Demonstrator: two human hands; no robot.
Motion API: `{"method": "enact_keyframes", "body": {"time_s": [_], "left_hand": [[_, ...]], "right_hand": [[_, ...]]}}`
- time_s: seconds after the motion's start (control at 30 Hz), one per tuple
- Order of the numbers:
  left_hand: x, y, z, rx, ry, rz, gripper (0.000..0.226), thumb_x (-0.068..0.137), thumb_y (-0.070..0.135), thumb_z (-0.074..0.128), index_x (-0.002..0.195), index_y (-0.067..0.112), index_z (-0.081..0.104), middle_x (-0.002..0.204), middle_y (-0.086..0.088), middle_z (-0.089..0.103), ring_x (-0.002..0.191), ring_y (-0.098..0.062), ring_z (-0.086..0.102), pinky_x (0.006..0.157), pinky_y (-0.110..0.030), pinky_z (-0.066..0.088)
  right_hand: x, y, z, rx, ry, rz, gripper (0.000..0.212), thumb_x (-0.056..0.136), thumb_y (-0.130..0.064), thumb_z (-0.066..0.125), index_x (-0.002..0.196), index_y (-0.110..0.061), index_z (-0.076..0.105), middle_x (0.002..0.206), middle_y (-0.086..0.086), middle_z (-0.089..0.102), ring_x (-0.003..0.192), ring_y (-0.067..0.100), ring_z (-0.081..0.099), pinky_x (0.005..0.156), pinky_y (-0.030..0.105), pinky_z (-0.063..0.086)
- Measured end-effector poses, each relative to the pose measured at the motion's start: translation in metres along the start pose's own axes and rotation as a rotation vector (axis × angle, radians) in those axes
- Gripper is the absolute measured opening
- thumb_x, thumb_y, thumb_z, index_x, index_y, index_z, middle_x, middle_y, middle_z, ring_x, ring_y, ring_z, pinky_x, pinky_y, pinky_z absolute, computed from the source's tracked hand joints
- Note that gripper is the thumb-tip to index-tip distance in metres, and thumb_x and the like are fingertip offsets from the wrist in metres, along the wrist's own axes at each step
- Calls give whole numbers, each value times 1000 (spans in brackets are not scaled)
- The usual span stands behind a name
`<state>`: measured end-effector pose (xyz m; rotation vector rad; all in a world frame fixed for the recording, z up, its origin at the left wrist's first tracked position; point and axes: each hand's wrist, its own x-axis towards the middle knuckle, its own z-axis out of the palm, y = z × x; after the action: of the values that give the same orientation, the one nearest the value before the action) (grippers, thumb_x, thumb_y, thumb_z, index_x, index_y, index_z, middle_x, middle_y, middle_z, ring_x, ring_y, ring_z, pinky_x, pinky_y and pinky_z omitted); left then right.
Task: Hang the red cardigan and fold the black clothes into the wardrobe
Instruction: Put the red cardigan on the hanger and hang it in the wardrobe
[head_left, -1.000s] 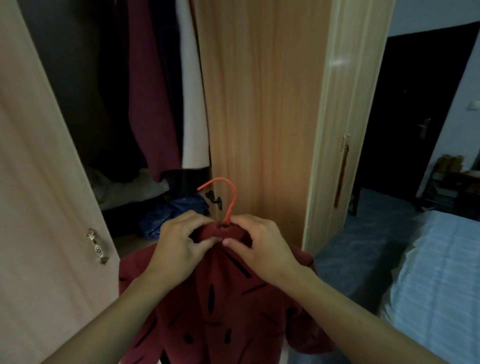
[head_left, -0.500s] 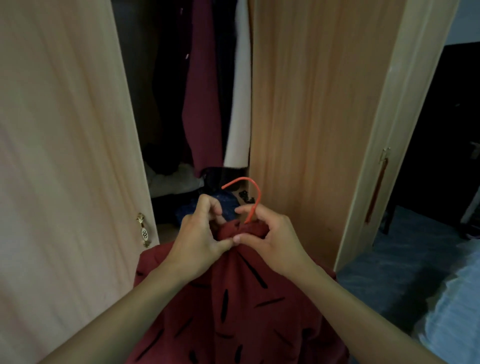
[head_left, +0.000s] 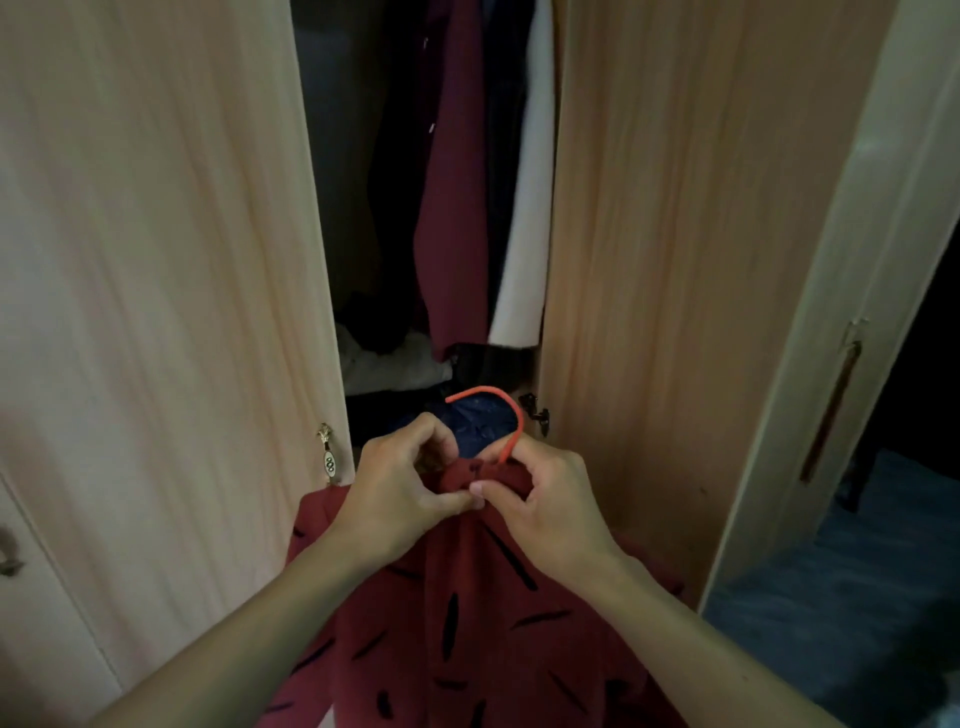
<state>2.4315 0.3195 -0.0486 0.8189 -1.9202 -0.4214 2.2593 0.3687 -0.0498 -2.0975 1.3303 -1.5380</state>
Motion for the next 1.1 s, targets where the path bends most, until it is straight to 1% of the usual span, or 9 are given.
{"method": "enact_keyframes", "body": {"time_s": [0.13,0.23,0.5,0.57,0.67,0.77,0.87,0.97,1.1], "left_hand": [[-2,2,10,-14,-3,-37,50,51,25,97,80,26,56,75,3,66,68,-18,66,64,-45,55],[-3,3,17,-24,18,-63,55,49,19,98,83,27,55,79,2,67,76,-21,70,68,-45,57],[13,-7,18,-33,14,-79,48,51,16,97,78,19,57,71,0,66,62,-22,62,60,-44,53],[22,-13,16,-48,-29,-60,47,53,21,97,80,19,59,72,2,65,62,-17,61,61,-41,53],[28,-30,9,-32,-129,-68,44,64,49,88,89,23,63,81,9,67,75,-7,64,71,-31,54],[33,-68,-6,265,-127,-110,44,86,70,48,98,30,63,89,15,65,90,-5,59,85,-34,49],[44,-119,-27,411,-98,-174,60,93,72,23,101,29,64,91,11,64,88,-13,58,85,-43,47],[55,-162,-38,552,-123,-251,62,91,69,29,114,25,65,108,1,66,104,-21,57,91,-40,47],[65,-192,-42,783,-152,-211,40,97,42,51,126,18,64,136,-3,58,130,-25,45,102,-38,41]], "right_hand": [[-4,13,-11,-54,-80,-75,21,83,-10,77,99,-17,66,94,-13,65,91,0,63,82,15,50],[-3,23,-17,-51,-114,-87,27,82,-2,75,99,-20,64,94,-14,65,91,3,64,81,21,53],[16,34,-11,-23,-76,-74,23,78,-8,81,94,-17,68,89,-15,69,86,0,67,78,20,54],[21,37,-5,-43,-35,-54,21,79,-8,80,94,-17,68,89,-15,69,84,-1,68,76,20,55],[30,45,2,-82,-19,-27,20,81,-8,78,94,-17,68,88,-16,70,81,0,68,73,21,56],[38,52,9,-105,-7,13,20,80,-8,79,92,-18,68,88,-17,69,82,-2,67,76,15,53],[46,57,19,-118,2,51,21,80,-6,78,91,-20,67,89,-18,69,86,-3,67,80,12,52],[55,63,31,-129,0,72,23,81,-5,78,89,-23,66,88,-18,69,87,-3,67,79,7,48],[63,73,50,-140,-7,108,27,79,-3,79,87,-25,65,88,-17,69,85,-3,67,78,8,49]]}}
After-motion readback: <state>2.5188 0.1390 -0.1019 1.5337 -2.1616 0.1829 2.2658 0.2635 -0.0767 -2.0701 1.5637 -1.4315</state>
